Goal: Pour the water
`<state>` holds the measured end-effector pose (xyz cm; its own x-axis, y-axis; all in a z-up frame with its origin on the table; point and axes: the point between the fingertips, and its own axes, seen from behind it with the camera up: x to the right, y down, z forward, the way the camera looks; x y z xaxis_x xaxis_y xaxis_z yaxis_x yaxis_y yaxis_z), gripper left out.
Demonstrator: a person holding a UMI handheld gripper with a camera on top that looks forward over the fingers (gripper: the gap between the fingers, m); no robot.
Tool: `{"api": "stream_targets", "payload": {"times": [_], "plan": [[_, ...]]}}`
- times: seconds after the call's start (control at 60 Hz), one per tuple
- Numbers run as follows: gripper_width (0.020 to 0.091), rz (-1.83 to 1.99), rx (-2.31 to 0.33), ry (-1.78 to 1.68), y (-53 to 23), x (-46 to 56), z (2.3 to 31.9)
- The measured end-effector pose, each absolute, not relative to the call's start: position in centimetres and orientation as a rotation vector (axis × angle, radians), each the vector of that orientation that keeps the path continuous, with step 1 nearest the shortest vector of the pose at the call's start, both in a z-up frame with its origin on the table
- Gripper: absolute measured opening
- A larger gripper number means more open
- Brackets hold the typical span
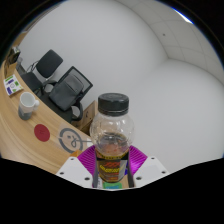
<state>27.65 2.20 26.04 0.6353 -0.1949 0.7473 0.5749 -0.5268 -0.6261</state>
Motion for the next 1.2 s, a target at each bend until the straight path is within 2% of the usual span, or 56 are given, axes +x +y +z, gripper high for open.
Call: {"api": "stream_targets", "payload": {"times": [0.1,0.283,0.45,0.683,0.883,1.05,1.2], "plan": [[0.0402,-1.232,-1.815,-0.549,8.2,23.6,26.9],[0.0401,-1.673,-1.525,-1.070,16.6,16.1,26.4],[0.0400,-1.940,-1.269,-1.464,20.9,12.1,23.0],[0.0402,-2.013,-1.116,-1.713,22.5,8.5,18.9],[0.0402,-1.737,-1.422,-1.497,21.6,9.1,18.3],[0.0405,-1.142,-1.821,-0.963,19.4,9.1,19.7],[0.0404,-0.634,-1.912,-0.511,18.6,8.6,21.0]]}}
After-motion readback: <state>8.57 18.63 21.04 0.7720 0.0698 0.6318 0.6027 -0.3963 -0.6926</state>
